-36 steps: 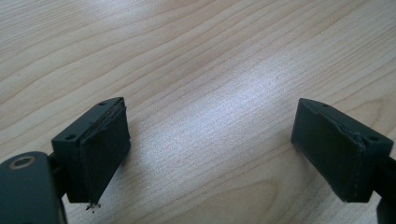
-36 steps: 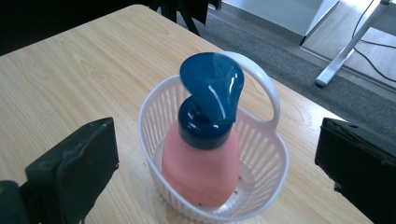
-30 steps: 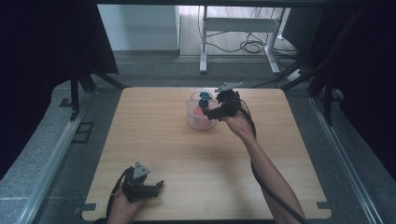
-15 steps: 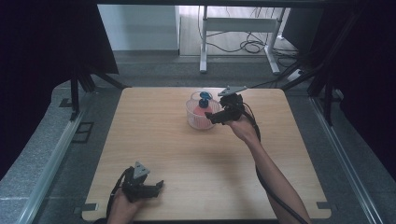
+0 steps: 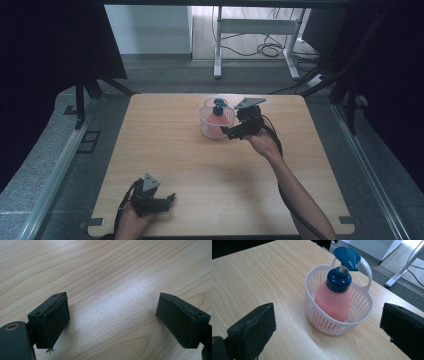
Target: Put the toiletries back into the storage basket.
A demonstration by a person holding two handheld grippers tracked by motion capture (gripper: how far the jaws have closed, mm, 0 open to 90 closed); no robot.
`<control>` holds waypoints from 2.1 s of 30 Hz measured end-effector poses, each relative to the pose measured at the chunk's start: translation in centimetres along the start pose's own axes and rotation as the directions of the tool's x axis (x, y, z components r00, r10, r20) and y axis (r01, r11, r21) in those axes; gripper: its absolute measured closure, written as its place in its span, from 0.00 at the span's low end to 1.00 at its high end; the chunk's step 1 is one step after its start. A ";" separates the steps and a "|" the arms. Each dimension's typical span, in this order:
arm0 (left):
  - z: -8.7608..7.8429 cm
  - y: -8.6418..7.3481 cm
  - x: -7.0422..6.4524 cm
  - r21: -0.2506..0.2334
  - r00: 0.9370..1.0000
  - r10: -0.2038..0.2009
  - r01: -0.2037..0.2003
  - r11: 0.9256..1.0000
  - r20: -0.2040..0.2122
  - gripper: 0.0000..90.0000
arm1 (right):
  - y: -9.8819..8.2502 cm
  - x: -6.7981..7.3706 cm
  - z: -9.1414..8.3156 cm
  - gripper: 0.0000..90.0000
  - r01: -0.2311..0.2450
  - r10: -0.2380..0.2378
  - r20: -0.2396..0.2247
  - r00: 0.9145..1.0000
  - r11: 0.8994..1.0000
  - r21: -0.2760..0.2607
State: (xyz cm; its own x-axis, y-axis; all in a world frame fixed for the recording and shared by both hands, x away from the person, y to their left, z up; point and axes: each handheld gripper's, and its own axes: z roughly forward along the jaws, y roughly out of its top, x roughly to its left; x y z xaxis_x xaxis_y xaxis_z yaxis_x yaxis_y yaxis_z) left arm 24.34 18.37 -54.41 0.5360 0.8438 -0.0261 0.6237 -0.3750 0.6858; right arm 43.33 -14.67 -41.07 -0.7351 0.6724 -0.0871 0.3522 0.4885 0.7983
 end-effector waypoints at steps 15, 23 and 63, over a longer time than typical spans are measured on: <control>0.0 0.0 0.0 0.001 1.000 0.000 0.000 1.000 0.000 0.12 | -0.6 1.4 -1.0 0.00 0.025 -0.026 -0.028 0.999 1.000 -0.006; 0.0 0.0 0.0 0.001 1.000 0.000 0.000 1.000 0.000 0.12 | -1.6 1.8 -1.6 0.00 0.023 -0.023 -0.038 0.999 1.000 0.002; 0.0 0.0 0.0 0.001 1.000 -0.001 0.001 1.000 0.002 0.12 | -7.6 3.5 -5.0 0.00 0.009 -0.008 -0.064 0.998 1.000 0.024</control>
State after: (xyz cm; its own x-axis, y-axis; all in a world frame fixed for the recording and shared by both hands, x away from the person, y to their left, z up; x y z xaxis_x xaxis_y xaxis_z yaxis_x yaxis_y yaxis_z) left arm 24.34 18.36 -54.41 0.5364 0.8435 -0.0282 0.6251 -0.3746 0.6848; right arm 35.16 -18.83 -44.48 -0.7733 0.6316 -0.0550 0.3589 0.5077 0.7832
